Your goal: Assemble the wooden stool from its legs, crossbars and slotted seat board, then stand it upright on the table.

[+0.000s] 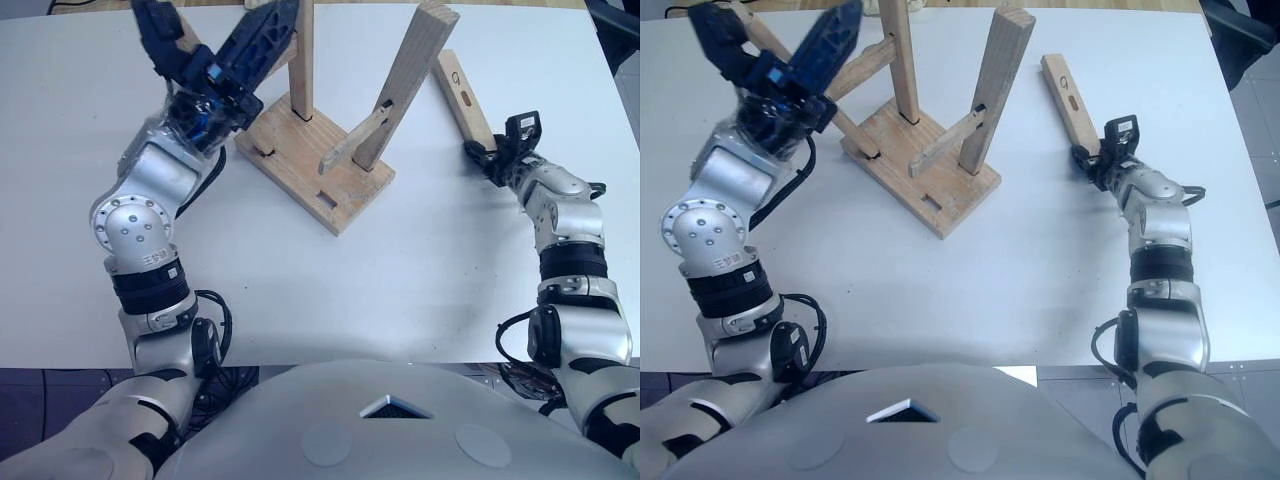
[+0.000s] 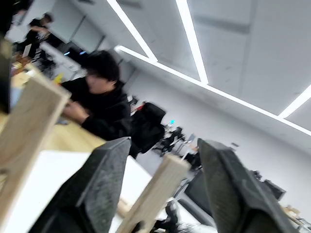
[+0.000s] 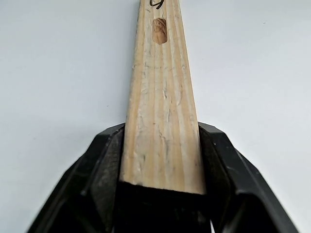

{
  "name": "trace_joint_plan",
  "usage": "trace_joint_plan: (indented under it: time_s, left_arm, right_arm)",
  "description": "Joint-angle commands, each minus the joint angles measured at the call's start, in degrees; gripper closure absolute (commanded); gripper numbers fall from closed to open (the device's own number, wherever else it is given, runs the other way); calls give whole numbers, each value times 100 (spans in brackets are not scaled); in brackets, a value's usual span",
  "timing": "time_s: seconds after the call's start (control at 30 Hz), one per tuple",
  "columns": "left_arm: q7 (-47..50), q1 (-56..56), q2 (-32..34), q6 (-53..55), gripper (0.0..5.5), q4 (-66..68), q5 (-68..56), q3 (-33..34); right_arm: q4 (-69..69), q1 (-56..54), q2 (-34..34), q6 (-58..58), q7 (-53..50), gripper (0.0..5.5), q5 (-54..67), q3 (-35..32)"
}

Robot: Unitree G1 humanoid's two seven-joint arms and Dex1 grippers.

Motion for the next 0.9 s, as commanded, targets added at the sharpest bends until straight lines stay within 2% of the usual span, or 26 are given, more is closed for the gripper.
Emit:
trace_joint_plan:
  time_s: [0.03, 0.07, 0.2, 0.3, 0.37, 0.47, 0.63, 0.9]
  left_arm:
    - [-172, -294, 196, 225, 245, -184, -1270, 381]
    - [-229, -350, 295, 295, 232, -157, -1527, 438]
    - [-422, -956, 625, 425, 178, 118, -2199, 485]
    - [-423, -1604, 546, 217, 126, 481, -2126, 394]
    - [-522, -1977, 519, 36, 121, 696, -1767, 278]
    - [-792, -2229, 518, -35, 121, 815, -1430, 84]
    - [-1106, -2295, 467, 11, 121, 766, -1384, 0]
    - [-1300, -2273, 523, 165, 250, 840, -1820, 172]
  right_arm:
    - [-936, -444, 10, -345, 553, 345, 905, -613]
    - [-1180, -510, 28, -265, 635, 345, 1100, -702]
    - [-3187, -810, -34, 1251, 1547, 345, 2946, -753]
    - [-4341, -894, -184, 2208, 1892, 345, 3997, -594]
    - [-4881, -948, -204, 2705, 2035, 345, 4585, -482]
    - [-5243, -968, -166, 3067, 2132, 345, 5060, -380]
    - [-5006, -892, -225, 3066, 2592, 345, 4837, -38]
    - [-4641, -888, -325, 3152, 3112, 345, 4989, -66]
